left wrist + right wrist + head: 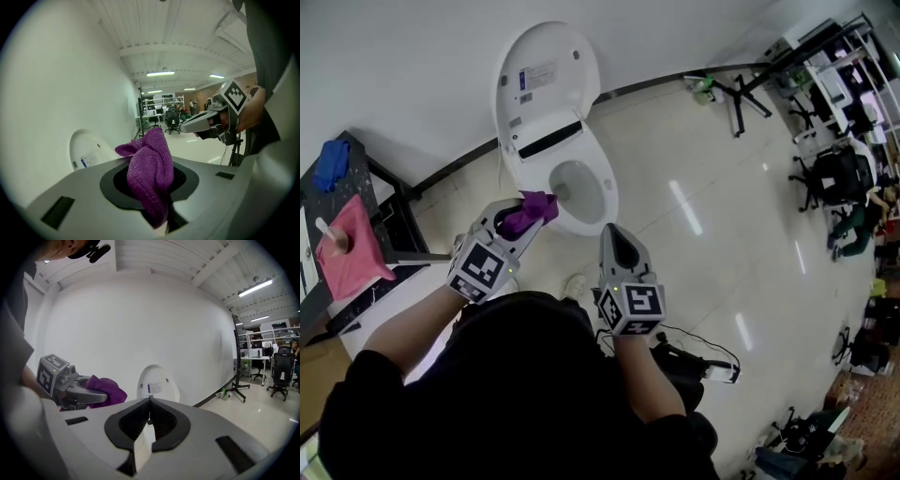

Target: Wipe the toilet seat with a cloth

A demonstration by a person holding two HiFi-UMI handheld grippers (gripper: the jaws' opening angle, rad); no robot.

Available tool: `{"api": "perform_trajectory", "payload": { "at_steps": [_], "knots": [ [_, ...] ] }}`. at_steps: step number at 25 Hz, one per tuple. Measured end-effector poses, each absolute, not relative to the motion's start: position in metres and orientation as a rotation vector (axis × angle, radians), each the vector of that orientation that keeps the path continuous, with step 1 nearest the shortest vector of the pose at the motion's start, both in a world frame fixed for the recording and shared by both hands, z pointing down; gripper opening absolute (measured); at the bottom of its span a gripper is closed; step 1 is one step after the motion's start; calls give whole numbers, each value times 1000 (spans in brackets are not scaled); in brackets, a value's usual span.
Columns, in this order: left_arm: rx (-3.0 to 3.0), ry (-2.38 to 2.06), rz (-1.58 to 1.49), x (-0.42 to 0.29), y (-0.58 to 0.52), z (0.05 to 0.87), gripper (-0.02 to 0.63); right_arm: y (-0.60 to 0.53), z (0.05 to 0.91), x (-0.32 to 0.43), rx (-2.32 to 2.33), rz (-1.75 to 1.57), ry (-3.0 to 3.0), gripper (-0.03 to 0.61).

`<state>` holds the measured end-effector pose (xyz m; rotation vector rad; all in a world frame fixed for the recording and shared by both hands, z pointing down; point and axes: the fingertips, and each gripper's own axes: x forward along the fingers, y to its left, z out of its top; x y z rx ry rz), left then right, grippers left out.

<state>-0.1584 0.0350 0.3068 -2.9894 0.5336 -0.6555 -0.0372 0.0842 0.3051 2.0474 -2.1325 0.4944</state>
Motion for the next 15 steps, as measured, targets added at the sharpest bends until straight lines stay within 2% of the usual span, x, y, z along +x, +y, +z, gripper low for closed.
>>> {"api": "perform_trajectory", "payload": {
  "at_steps": [7, 15],
  "knots": [
    [-2940, 560, -606, -167, 53, 294, 94, 101, 292, -37, 2026, 462, -2162, 15],
    [-2941, 662, -567, -140, 81, 284, 94, 125, 285, -10, 1959, 418, -2203, 15]
  ]
}}
